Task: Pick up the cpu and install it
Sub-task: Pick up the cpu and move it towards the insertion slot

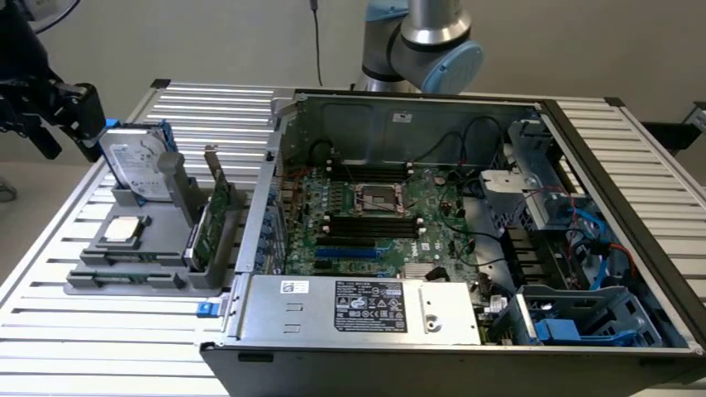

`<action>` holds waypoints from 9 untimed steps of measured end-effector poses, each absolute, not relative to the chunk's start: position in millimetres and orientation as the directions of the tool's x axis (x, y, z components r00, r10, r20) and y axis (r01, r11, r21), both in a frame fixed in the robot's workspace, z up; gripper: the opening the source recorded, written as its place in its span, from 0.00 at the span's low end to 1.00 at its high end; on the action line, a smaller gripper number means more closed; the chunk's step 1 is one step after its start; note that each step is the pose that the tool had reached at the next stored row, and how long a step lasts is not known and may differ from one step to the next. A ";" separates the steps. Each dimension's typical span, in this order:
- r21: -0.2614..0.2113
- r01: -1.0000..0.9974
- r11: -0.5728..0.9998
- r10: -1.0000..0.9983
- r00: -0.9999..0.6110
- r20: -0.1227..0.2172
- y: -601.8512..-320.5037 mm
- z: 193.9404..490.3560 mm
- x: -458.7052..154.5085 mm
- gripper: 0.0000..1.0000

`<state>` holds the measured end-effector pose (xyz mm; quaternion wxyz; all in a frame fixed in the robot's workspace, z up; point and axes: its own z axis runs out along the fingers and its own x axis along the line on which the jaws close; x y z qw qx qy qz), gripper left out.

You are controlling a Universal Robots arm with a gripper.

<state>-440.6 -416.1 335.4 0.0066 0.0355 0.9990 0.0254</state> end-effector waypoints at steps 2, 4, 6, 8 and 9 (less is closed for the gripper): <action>0.051 0.071 0.996 0.071 -0.997 -0.011 -416.1 331.8 -440.6 0.60; 0.051 0.071 0.996 0.071 -0.997 -0.011 -416.1 328.1 -440.6 0.60; 0.051 0.071 0.996 0.071 -0.997 -0.011 -416.1 324.5 -440.6 0.60; 0.051 0.071 0.996 0.071 -0.997 -0.011 -416.1 320.9 -440.6 0.60; 0.051 0.071 0.996 0.071 -0.997 -0.011 -416.1 319.0 -440.6 0.60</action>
